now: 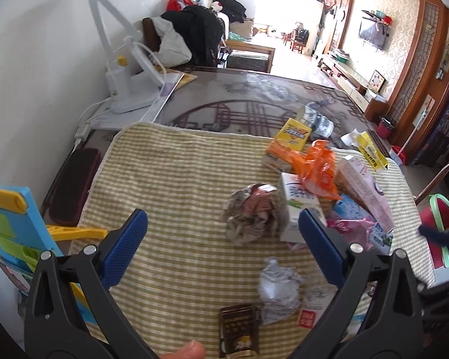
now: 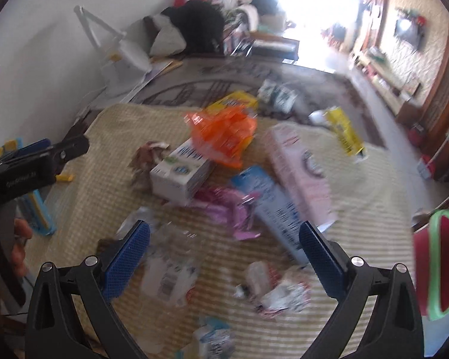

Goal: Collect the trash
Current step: 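Grasp the clear plastic bottle with the right tool while the left tool grasps crumpled white paper, then carry the bottle and paper to the red bin and open both tools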

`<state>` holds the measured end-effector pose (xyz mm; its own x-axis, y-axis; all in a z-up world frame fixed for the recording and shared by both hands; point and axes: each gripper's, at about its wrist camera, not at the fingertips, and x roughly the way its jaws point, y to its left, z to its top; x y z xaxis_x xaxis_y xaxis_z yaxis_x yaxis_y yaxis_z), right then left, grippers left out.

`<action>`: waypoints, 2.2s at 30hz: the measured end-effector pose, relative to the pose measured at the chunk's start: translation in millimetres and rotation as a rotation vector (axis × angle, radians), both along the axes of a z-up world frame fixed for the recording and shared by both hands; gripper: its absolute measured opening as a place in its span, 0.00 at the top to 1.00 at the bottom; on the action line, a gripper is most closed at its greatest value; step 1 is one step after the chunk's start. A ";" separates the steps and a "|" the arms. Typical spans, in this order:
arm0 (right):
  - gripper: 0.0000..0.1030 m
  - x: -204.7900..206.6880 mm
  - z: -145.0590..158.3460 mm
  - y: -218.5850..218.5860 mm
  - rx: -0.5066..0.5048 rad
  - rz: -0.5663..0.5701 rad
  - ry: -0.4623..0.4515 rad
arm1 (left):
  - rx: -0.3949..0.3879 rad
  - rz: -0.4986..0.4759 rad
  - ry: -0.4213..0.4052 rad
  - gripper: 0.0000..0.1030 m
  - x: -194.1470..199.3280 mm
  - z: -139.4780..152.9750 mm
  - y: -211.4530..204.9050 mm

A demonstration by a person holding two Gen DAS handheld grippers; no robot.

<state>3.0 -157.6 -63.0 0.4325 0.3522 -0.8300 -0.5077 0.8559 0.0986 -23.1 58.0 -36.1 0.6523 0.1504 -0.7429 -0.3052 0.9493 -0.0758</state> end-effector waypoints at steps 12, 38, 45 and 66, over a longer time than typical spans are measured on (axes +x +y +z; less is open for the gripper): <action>0.44 11.6 -85.4 27.6 0.119 -0.013 0.422 | -0.069 -0.035 0.114 0.04 -14.2 -28.3 8.4; 0.45 14.5 40.7 -132.9 0.324 -0.308 -0.025 | -0.191 -0.271 0.245 0.77 18.3 -68.6 -70.8; 0.45 34.6 59.9 -259.8 0.297 -0.546 -0.171 | -0.125 -0.267 0.088 0.77 11.2 -5.7 -115.9; 0.44 69.0 -20.0 -462.9 0.043 -0.778 -0.132 | -0.364 -0.743 0.070 0.77 112.4 9.2 -441.4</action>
<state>72.0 -620.5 -83.0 0.6618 -0.0616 -0.7471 0.2254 0.9669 0.1199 89.3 -383.4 -26.9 0.4371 -0.5589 -0.7047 0.3766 0.8252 -0.4209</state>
